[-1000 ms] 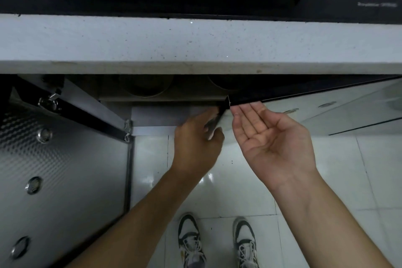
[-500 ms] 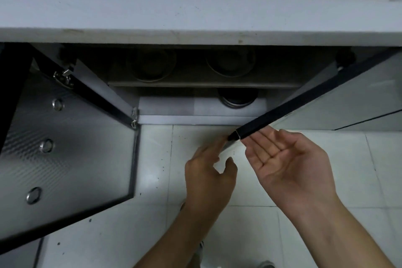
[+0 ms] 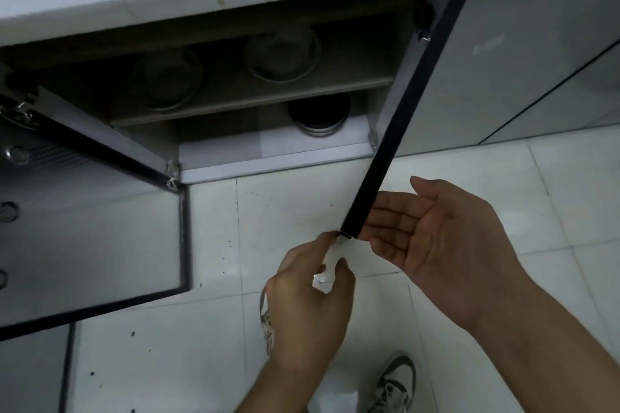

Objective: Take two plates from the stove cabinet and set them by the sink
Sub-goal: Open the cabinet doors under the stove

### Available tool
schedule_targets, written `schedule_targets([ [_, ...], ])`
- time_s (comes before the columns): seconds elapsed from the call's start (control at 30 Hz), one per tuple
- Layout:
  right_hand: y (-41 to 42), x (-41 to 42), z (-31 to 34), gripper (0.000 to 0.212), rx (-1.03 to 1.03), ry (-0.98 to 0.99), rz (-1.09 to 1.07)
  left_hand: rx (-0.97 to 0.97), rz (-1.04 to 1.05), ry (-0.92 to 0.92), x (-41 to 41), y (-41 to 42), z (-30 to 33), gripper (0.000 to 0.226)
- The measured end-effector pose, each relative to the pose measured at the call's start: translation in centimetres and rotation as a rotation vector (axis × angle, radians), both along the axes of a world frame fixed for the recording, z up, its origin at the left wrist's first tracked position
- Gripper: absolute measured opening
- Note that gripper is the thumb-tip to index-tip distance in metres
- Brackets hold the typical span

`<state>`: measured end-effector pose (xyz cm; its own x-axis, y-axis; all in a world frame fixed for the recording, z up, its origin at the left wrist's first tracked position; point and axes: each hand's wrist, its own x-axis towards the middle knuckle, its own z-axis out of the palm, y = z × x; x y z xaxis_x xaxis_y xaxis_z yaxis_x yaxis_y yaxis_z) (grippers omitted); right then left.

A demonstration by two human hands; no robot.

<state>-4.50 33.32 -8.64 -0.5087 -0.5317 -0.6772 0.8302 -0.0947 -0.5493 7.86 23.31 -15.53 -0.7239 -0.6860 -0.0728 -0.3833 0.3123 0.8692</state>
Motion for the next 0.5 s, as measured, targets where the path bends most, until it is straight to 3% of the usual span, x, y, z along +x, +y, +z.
schedule_targets([
  [0.2,8.2,-0.6,1.5,0.05,0.076,0.072,0.036,0.018,-0.077,-0.031,-0.5,7.6,0.4,0.04],
  [0.5,19.2,-2.6,2.8,0.047,0.132,0.09,-0.168,0.184,-0.272,-0.085,-4.3,17.0,1.5,0.054],
])
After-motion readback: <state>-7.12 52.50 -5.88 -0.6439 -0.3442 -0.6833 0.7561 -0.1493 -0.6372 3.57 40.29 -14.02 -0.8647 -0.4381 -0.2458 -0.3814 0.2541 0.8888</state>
